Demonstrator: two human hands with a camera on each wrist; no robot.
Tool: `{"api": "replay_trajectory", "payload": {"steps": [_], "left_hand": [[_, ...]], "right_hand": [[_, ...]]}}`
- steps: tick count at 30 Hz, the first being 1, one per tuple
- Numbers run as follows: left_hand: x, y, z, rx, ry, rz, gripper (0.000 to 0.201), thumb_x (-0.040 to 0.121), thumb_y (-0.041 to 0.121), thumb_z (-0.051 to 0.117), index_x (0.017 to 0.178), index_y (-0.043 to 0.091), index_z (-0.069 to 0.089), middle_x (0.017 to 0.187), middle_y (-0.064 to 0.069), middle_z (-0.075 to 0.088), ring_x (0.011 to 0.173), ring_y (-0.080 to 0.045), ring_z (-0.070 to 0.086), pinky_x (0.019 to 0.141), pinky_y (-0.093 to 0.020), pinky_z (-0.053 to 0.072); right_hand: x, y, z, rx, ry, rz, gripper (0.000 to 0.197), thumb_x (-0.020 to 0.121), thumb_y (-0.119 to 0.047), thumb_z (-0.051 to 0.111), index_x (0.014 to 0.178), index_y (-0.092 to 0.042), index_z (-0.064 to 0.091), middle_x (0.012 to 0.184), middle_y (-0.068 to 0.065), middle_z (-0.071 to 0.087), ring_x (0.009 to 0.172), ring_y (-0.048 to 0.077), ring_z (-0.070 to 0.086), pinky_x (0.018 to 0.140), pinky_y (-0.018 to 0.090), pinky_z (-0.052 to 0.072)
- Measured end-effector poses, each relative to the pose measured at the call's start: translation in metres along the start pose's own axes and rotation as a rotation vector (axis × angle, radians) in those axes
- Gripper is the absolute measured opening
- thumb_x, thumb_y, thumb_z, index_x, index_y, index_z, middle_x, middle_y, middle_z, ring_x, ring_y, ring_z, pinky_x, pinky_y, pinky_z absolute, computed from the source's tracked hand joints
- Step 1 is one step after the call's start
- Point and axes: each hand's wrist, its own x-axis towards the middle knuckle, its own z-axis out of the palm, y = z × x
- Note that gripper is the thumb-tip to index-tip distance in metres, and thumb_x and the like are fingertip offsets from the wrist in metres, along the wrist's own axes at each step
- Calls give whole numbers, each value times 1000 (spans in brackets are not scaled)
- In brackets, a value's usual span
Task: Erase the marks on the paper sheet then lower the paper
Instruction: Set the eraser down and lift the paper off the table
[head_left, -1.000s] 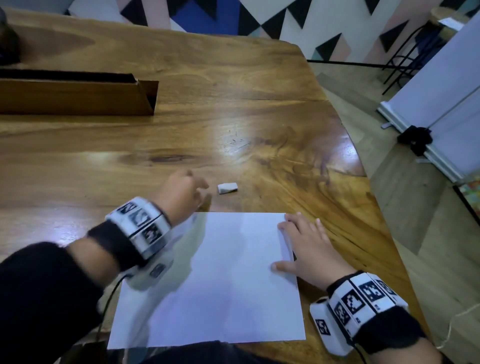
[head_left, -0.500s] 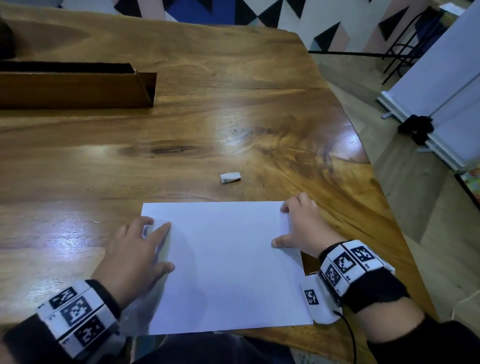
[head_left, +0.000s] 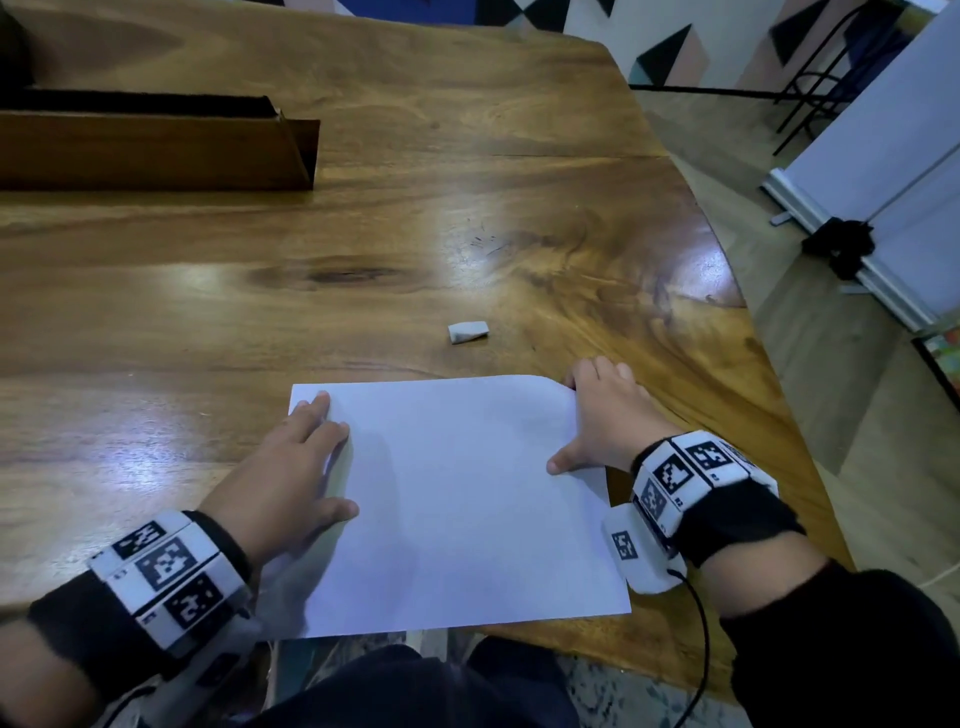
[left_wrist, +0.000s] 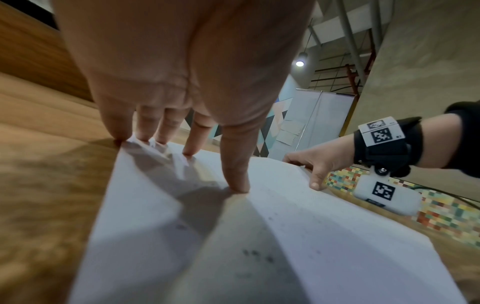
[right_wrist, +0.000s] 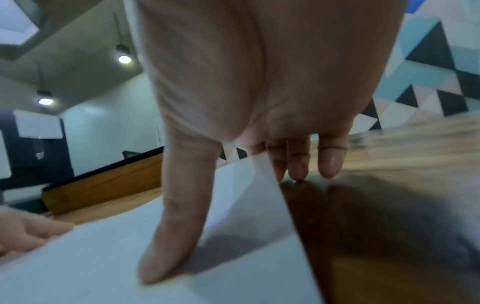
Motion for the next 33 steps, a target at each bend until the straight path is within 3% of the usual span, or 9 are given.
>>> {"api": "replay_trajectory", "payload": {"steps": [2,6,9,12,15,19,25,30,33], "left_hand": [[0,0,-1,-2,-2,-9,81,68,35,75,134,14,33,156,-6,4,144,-21,6,116,-34,18],[-1,1,-3,-38,15,-32,82,65,34,78,133,15,36,155,-6,8,143,-22,12,114,-34,21],[-2,2,-5,-79,52,-72,80,61,32,81,129,18,42,152,-10,17,138,-27,20,111,-38,26],[3,-2,-12,-126,150,-88,80,59,30,82,128,21,44,143,-14,32,131,-31,28,109,-44,30],[12,-12,-20,-216,199,-124,87,58,31,83,131,24,37,130,-14,45,120,-33,42,102,-50,39],[18,-19,-25,-414,237,-127,88,62,20,82,133,30,31,109,-5,59,89,-21,61,75,-36,52],[12,-27,-15,-715,212,-199,83,73,0,69,137,32,26,67,-4,53,51,-8,54,47,-10,44],[0,-40,-6,-876,139,-235,54,78,-7,61,123,19,47,65,-14,51,65,-26,52,61,-33,40],[-13,-49,-1,-911,128,-250,36,79,-7,58,106,17,58,62,-12,50,59,-21,53,50,-22,44]], "right_hand": [[-1,0,-1,64,-30,-10,76,62,-45,85,121,-16,46,120,0,42,115,20,38,93,33,39],[-7,11,-1,399,-10,-43,36,72,-25,82,91,-18,52,91,0,57,80,16,53,60,28,37],[-9,24,4,641,8,-49,21,79,-13,76,86,-24,60,90,2,69,83,22,65,69,32,49],[-6,33,9,828,-25,-36,28,85,-3,69,95,-29,68,93,-7,75,87,15,71,82,39,56],[-3,38,7,976,-22,-33,30,85,5,65,95,-23,70,96,0,75,92,23,71,85,42,55],[0,45,7,1153,-48,-26,33,85,13,59,97,-16,67,90,0,76,85,21,72,75,34,58],[10,45,8,1218,-94,-37,34,85,15,56,105,-11,64,92,-3,76,85,15,72,70,25,58],[11,41,7,1214,-143,-35,29,88,12,55,105,-11,64,89,2,76,79,16,73,66,25,58],[8,37,7,1154,-200,-51,20,91,5,56,100,-13,61,83,5,76,70,14,71,56,24,56]]}}
